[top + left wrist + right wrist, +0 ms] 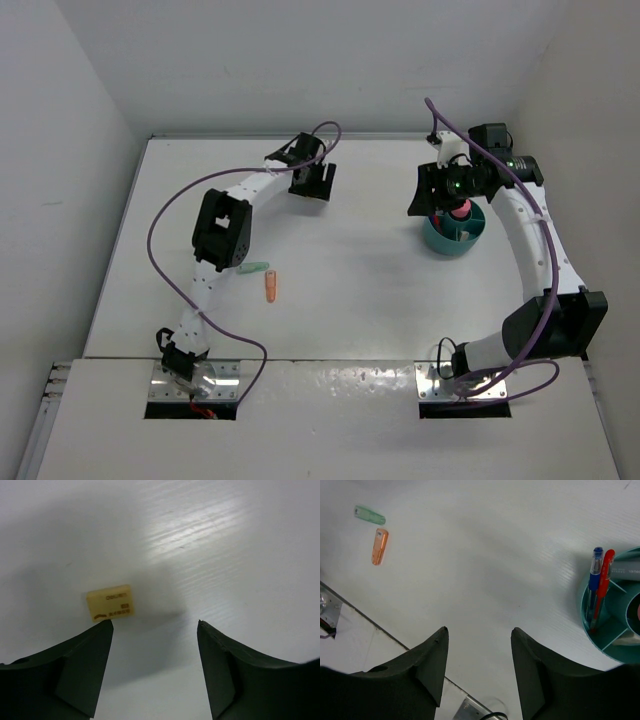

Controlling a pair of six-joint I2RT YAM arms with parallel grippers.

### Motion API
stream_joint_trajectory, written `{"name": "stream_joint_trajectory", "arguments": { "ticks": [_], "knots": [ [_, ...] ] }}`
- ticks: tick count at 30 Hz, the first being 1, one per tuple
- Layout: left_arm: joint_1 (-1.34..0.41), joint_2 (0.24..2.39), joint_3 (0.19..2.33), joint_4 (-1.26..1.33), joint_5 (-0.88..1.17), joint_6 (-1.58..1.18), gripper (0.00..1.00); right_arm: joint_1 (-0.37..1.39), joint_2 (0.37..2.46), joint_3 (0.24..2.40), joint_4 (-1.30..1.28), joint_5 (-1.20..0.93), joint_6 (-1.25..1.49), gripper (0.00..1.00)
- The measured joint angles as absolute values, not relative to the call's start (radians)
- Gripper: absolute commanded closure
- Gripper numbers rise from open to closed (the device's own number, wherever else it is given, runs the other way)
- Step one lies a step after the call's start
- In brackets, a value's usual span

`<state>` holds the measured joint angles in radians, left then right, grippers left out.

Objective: Sort the stationery into containers
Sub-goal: Pick up the stationery from the center of the board.

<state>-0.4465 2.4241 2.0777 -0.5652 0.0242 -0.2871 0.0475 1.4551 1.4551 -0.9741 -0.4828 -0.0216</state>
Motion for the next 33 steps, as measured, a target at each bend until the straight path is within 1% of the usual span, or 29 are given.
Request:
{"name": "stream_joint_trajectory", "arguments": {
  "ticks": [2,4,5,6,7,11,13,16,20,26,33],
  "knots": [
    [-0.447,2.424,2.078,-0.561,0.086,-0.266,0.32,0.047,1.455,1.455,-0.974,-0.483,-0.022,0.48],
    [-0.447,2.424,2.078,-0.558,0.145,-0.247,0.33,0.047,1.455,1.455,-0.974,-0.483,-0.022,0.48],
    [-0.448,2.424,2.078,-0.555,0.170,-0.242,0.37,0.047,1.455,1.455,-0.974,-0.483,-0.022,0.48],
    [-0.448,2.424,2.078,-0.552,0.192,-0.235,0.39,0.047,1.455,1.455,-0.974,-0.483,-0.022,0.48],
    [-0.448,2.424,2.078,-0.551,0.212,-0.224,0.43,0.047,1.455,1.455,-0.974,-0.483,-0.022,0.48],
    [-0.451,2.416,2.072,-0.549,0.244,-0.190,0.43,0.047,1.455,1.455,-0.974,-0.483,-0.022,0.48],
    [-0.451,2.407,2.072,-0.553,0.236,-0.171,0.38,0.047,1.455,1.455,-0.974,-0.484,-0.022,0.48],
    [-0.443,2.407,2.139,-0.621,0.235,-0.109,0.36,0.047,1.455,1.455,-0.974,-0.487,-0.022,0.48],
    [-0.429,2.407,2.194,-0.624,0.255,-0.060,0.36,0.047,1.455,1.455,-0.974,-0.491,-0.022,0.48],
    [-0.368,2.436,2.196,-0.640,0.294,-0.053,0.36,0.047,1.454,1.453,-0.974,-0.496,-0.022,0.48],
    [-0.327,2.495,2.196,-0.656,0.337,-0.077,0.29,0.046,1.454,1.451,-0.973,-0.499,-0.021,0.48]
  ]
}}
